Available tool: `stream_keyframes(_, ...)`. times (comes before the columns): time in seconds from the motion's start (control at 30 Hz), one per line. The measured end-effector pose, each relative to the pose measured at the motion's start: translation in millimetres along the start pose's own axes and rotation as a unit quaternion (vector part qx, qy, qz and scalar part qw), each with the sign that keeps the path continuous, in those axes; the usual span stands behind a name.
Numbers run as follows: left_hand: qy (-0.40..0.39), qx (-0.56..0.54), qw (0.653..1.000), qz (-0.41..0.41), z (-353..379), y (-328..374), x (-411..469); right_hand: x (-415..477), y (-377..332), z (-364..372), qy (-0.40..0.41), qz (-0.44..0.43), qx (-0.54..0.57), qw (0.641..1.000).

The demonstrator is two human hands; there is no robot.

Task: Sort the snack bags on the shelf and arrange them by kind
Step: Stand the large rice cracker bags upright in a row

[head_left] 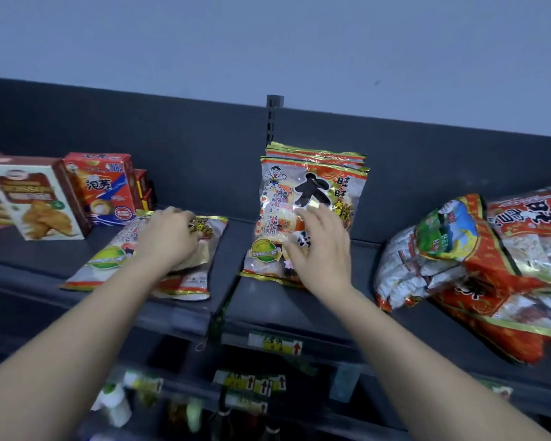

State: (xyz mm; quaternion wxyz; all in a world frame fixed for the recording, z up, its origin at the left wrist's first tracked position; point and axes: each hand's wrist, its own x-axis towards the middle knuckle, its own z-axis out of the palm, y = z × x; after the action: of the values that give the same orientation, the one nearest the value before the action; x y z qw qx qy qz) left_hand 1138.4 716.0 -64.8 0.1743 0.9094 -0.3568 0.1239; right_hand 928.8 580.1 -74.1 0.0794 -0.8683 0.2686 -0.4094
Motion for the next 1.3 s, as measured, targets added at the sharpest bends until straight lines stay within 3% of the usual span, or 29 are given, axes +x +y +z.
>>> stream_keyframes(0.1, -0.075, 0.051, 0.991, -0.101, -7.5, -29.7, -12.6, -5.9, -27.5, 16.0, -0.149, -0.007, 0.019, 0.989)
stream_keyframes(0.23, -0.154, 0.029, 0.969, -0.191, -6.4, -72.2, -22.4, -9.0, -58.6, 40.6, -0.294, 0.003, 0.022, 0.956)
stream_keyframes(0.37, -0.193, -0.147, 0.937, -0.251, -2.4, -104.5, -17.4, -7.0, -89.3, 60.2, -0.381, 0.019, 0.024, 0.924)
stream_keyframes(0.43, -0.169, -0.230, 0.916, -0.280, -2.7, -109.1, -14.6, -2.9, -101.7, 67.6, -0.391, 0.066, 0.073, 0.915)
stream_keyframes(0.57, -0.139, -0.372, 0.868, -0.297, 4.5, -116.0, -6.9, 7.3, -103.5, 90.1, -0.332, 0.230, 0.197, 0.893)
stream_keyframes(0.7, -0.066, -0.526, 0.815, -0.234, 8.4, -113.1, -10.2, 6.9, -92.9, 103.9, -0.252, 0.362, 0.304, 0.845)
stream_keyframes(0.77, -0.028, -0.570, 0.805, -0.160, 4.3, -103.9, -15.4, 8.2, -91.6, 98.7, -0.193, 0.357, 0.337, 0.850)
stream_keyframes(0.9, -0.025, -0.633, 0.771, -0.065, -3.7, -72.5, -13.8, 8.4, -84.3, 62.9, -0.059, 0.254, 0.293, 0.920)
stream_keyframes(1.0, -0.085, -0.596, 0.799, -0.012, 1.2, -32.4, -15.1, -4.3, -60.5, 37.7, 0.042, 0.242, 0.253, 0.936)
stream_keyframes(1.07, -0.129, -0.567, 0.814, 0.006, 12.7, -5.6, -19.6, -18.0, -39.1, 26.0, 0.067, 0.271, 0.216, 0.936)
stream_keyframes(1.23, -0.230, -0.463, 0.856, 0.008, 39.8, 43.9, -28.2, -48.8, 13.8, 6.5, 0.001, 0.332, 0.060, 0.941)
stream_keyframes(1.3, -0.262, -0.449, 0.854, -0.011, 45.3, 52.2, -22.4, -50.9, 24.5, 1.6, -0.045, 0.373, 0.097, 0.922)
